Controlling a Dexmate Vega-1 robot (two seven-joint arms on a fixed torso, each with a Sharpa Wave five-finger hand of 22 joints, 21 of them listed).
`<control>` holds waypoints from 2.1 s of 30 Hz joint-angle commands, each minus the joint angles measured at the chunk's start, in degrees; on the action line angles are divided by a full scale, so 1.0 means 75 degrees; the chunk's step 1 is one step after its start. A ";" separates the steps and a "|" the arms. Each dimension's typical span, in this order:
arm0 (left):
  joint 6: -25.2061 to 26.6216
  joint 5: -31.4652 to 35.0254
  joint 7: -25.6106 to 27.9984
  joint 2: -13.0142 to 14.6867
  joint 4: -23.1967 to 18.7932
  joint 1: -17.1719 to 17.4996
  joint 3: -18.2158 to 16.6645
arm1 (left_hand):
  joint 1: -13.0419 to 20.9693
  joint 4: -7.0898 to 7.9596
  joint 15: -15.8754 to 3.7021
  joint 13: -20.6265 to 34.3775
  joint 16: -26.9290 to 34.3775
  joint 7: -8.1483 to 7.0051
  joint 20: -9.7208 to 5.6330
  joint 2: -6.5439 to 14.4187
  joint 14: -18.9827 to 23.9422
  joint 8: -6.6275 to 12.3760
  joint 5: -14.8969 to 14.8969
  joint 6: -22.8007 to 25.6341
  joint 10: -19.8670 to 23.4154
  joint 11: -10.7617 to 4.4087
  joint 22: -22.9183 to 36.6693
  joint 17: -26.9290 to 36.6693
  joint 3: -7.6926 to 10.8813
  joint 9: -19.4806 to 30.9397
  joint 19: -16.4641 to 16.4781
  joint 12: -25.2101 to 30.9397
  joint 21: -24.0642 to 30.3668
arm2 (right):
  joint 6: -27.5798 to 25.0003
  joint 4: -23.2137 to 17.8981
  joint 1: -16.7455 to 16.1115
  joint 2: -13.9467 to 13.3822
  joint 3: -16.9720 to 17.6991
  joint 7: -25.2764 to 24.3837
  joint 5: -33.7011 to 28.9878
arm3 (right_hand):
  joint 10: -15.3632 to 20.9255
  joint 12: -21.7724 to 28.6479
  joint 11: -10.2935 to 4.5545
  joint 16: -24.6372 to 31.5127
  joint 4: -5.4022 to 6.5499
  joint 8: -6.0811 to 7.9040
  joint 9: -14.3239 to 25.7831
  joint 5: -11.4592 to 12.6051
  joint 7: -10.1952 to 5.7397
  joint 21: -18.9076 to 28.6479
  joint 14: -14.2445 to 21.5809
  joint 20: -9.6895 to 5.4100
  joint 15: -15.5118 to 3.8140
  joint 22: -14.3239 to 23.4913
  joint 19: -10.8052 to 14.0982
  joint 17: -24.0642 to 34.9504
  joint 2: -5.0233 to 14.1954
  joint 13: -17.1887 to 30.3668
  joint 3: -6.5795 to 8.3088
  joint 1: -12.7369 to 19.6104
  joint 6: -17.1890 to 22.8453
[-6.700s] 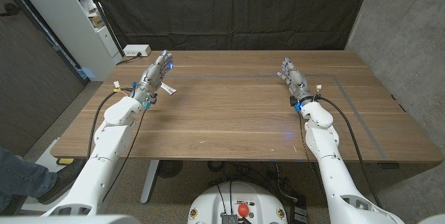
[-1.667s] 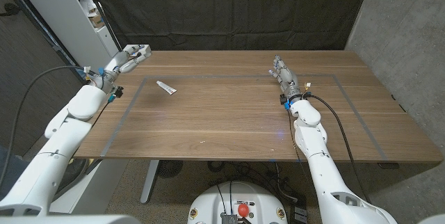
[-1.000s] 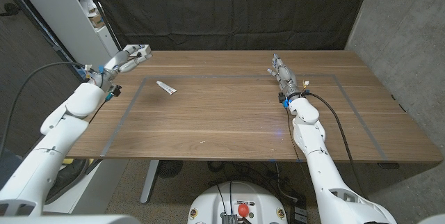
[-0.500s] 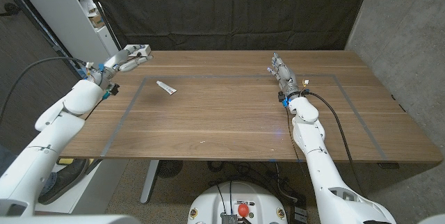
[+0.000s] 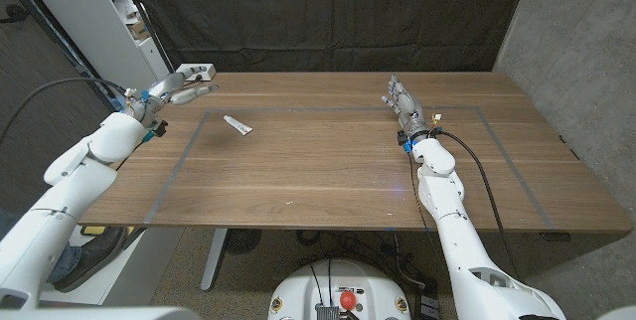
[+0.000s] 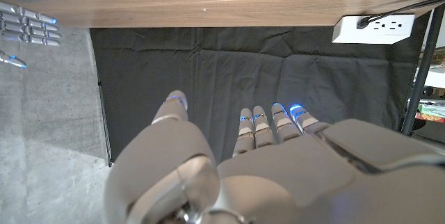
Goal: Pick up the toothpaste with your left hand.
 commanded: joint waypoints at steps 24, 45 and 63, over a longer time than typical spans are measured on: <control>0.1108 0.1026 -0.0301 0.0591 -0.0776 0.0096 0.0335 | 0.1162 -0.0625 -0.0101 0.0043 -0.0064 -0.0202 0.0047 0.0011 -0.0207 -0.0037 0.0035 -0.0244 -0.0100 -0.0293 0.0025 0.0017 0.0407 0.0048 0.0131 -0.0091 -0.0253 | 0.0160 0.0235 0.0099 0.0071 0.0013 0.0010 0.0048 | 0.0041 -0.0021 0.0013 0.0011 -0.0031 0.0016 0.0019 0.0077 0.0012 -0.0138 0.0066 0.0010 0.0020 0.0044 0.0076 -0.0010 0.0009 0.0016 -0.0015 -0.0038 0.0061; 0.1802 0.1822 -0.0809 0.1108 -0.1185 -0.0145 0.0778 | 0.2170 -0.0701 -0.0299 0.0053 -0.0049 -0.0532 0.0338 -0.0138 -0.0189 0.0099 0.0034 -0.0001 0.0278 -0.0621 0.0041 -0.0008 0.0681 0.0058 0.0409 0.0036 -0.0409 | 0.0173 0.0087 -0.0007 0.0092 0.0038 0.0025 0.0176 | 0.0046 -0.0024 0.0012 0.0011 -0.0041 0.0016 0.0017 0.0092 0.0008 -0.0224 0.0073 0.0015 0.0014 0.0046 0.0110 -0.0030 0.0011 0.0017 -0.0032 -0.0055 0.0067; 0.2085 0.2295 -0.1185 0.1469 -0.1302 -0.0381 0.1205 | 0.2527 -0.0666 -0.0286 0.0048 -0.0062 -0.0723 0.0474 -0.0345 -0.0230 0.0150 0.0063 0.0245 0.0529 -0.0750 0.0052 -0.0020 0.0701 0.0059 0.0505 0.0091 -0.0498 | 0.0256 0.0145 0.0064 0.0125 0.0026 0.0096 0.0309 | 0.0051 -0.0026 0.0040 0.0010 -0.0047 0.0015 0.0016 0.0103 0.0010 -0.0296 0.0078 0.0012 0.0007 0.0047 0.0141 -0.0044 0.0012 0.0017 -0.0048 -0.0074 0.0071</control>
